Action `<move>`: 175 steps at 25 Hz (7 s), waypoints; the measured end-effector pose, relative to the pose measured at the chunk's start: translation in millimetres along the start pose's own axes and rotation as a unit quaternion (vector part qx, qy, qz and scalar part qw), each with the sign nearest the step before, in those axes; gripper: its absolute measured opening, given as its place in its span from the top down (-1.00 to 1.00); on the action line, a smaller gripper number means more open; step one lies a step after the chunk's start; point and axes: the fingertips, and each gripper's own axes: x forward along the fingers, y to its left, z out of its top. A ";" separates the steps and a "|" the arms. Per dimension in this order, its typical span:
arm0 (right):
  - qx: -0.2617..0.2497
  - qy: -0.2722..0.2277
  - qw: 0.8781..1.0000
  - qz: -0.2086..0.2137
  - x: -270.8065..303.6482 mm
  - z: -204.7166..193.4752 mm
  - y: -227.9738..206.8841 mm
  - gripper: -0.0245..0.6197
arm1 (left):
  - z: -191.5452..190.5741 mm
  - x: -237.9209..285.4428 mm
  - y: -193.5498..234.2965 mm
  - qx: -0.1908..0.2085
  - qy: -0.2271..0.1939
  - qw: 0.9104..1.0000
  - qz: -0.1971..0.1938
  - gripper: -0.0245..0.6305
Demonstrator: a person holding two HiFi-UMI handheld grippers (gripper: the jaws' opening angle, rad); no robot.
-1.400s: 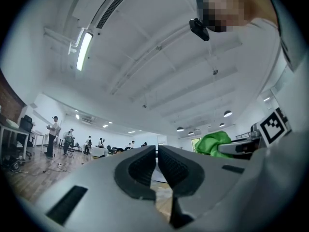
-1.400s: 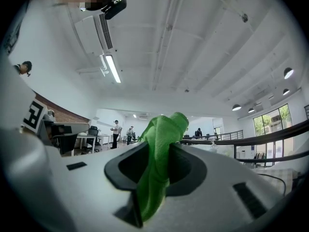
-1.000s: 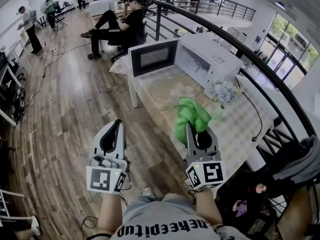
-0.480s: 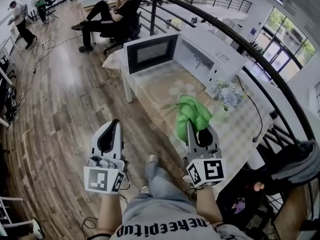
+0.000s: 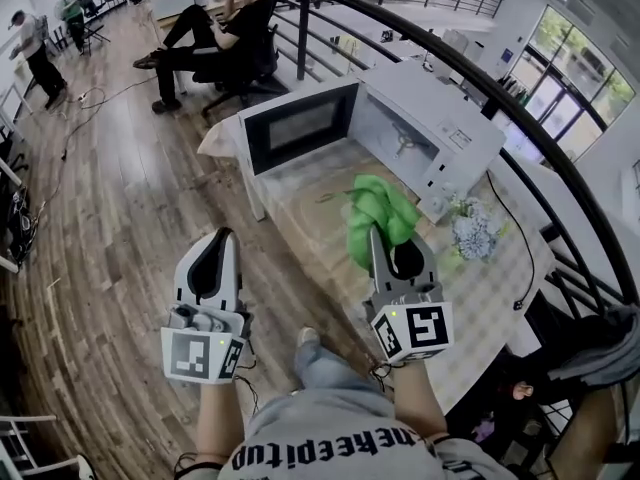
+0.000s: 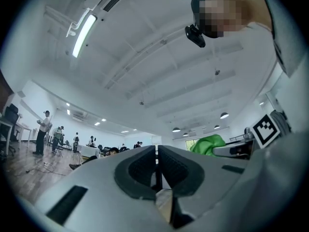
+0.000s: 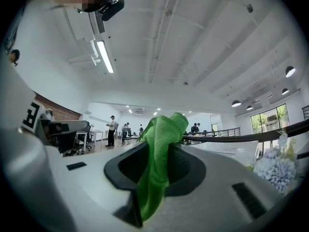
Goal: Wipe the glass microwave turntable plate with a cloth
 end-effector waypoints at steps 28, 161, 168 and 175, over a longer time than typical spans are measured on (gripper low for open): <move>0.104 0.172 0.979 0.019 161.2 -144.9 -65.8 0.63 | -69.3 148.6 21.1 0.012 0.048 0.998 -0.028 0.88; 0.064 0.424 0.899 0.087 171.2 -348.7 22.6 0.67 | -112.9 204.0 48.7 -0.031 0.073 0.993 -0.092 0.88; 0.052 0.429 0.902 0.021 146.6 -354.0 -37.9 0.67 | -107.7 195.5 44.8 -0.031 0.071 0.993 -0.087 0.88; 0.047 0.435 0.899 -0.034 123.3 -353.0 -86.4 0.67 | -100.0 186.2 37.2 -0.028 0.066 0.994 -0.086 0.88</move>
